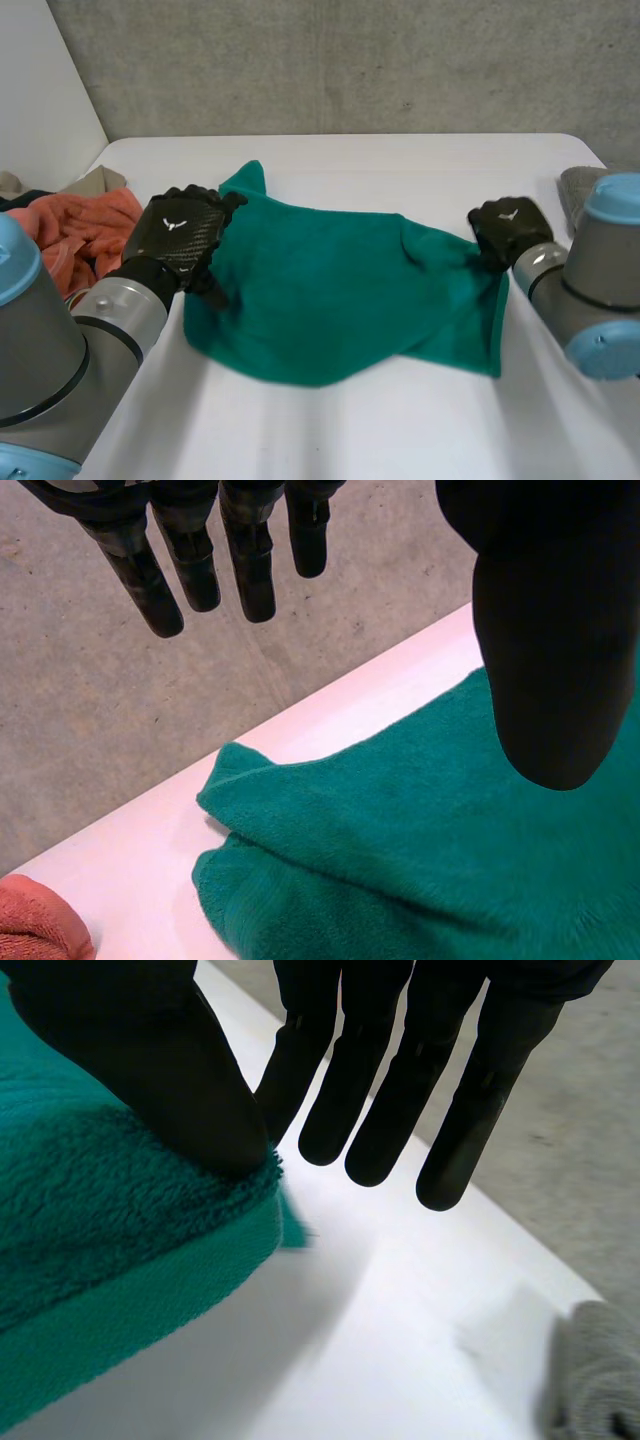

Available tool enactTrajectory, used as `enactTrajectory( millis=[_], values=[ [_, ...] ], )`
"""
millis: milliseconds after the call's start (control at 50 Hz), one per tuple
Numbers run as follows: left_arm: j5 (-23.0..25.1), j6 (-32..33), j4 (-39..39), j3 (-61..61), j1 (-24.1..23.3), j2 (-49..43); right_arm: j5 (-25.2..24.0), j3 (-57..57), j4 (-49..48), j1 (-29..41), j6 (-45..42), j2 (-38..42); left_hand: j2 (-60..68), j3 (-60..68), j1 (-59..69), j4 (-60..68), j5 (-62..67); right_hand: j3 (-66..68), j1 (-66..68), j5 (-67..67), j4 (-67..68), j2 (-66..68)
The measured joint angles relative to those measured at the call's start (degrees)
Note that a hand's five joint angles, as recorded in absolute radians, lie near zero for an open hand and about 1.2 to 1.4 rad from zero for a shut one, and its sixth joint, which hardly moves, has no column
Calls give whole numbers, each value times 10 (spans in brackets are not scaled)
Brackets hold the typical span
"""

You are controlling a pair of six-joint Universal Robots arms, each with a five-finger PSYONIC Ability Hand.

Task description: Fold the laundry.

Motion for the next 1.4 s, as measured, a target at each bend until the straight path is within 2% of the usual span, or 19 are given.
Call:
enactTrajectory(
  millis=[160, 200, 220, 260, 320, 360, 380, 540, 600, 720, 820, 1060, 1260, 1400],
  values=[
    [-1, 1, 2, -8, 0, 0, 14, -121, 19, -42, 0, 70, 0, 0, 0, 0, 0, -6, -5, -5, -5, -5],
    [-2, 1, 2, -9, 0, 0, 16, -134, 34, -45, 2, 72, 0, 0, 0, 0, 0, -126, -122, -126, -125, -128],
    [-2, 1, 2, -10, 1, 0, 16, -143, 54, -46, 5, 69, 0, 0, 0, 0, 0, -295, -297, -290, -283, -304],
    [-2, 1, 2, -12, 2, 0, 9, -144, 87, -48, 9, 54, 0, 0, 0, 0, 0, -496, -484, -490, -499, -502],
    [-1, 2, 2, -14, 4, 1, -11, -127, 117, -52, 10, 18, 0, 0, 0, 0, 0, -559, -519, -541, -560, -554],
    [-1, 2, 3, -14, 5, 1, -15, -123, 121, -53, 10, 11, 0, 0, 0, 0, 0, -561, -519, -541, -564, -555],
    [-1, 2, 3, -15, 6, 1, -33, -99, 134, -61, 6, -25, 0, 0, 0, 0, 0, -562, -519, -541, -565, -555],
    [0, 2, 5, -17, 17, -2, -86, -26, 175, -95, -40, -126, 0, 0, 0, 0, 0, -556, -516, -537, -560, -552],
    [6, 4, 7, -17, 30, -11, -118, 10, 219, -115, -76, -157, 0, 0, 0, 0, 0, -469, -436, -454, -478, -467],
    [30, 19, 10, -10, 60, -46, -171, 64, 260, -140, -99, -161, 0, 0, 0, 0, 0, -410, -375, -390, -413, -407],
    [67, 51, 6, 6, 85, -99, -206, 111, 215, -155, -78, -122, 0, 0, 0, 0, 0, -406, -372, -382, -407, -402],
    [80, 76, -1, 25, 100, -143, -204, 137, 67, -148, -50, -39, 0, 0, 0, 0, 0, -337, -309, -322, -344, -336],
    [77, 67, 9, 19, 100, -134, -197, 129, 21, -139, -57, -11, 0, 0, 0, 0, 0, -334, -308, -319, -340, -335],
    [77, 66, 10, 18, 99, -133, -186, 123, -4, -135, -66, 1, 0, 0, 0, 0, 0, -294, -258, -319, -300, -295]
  ],
)
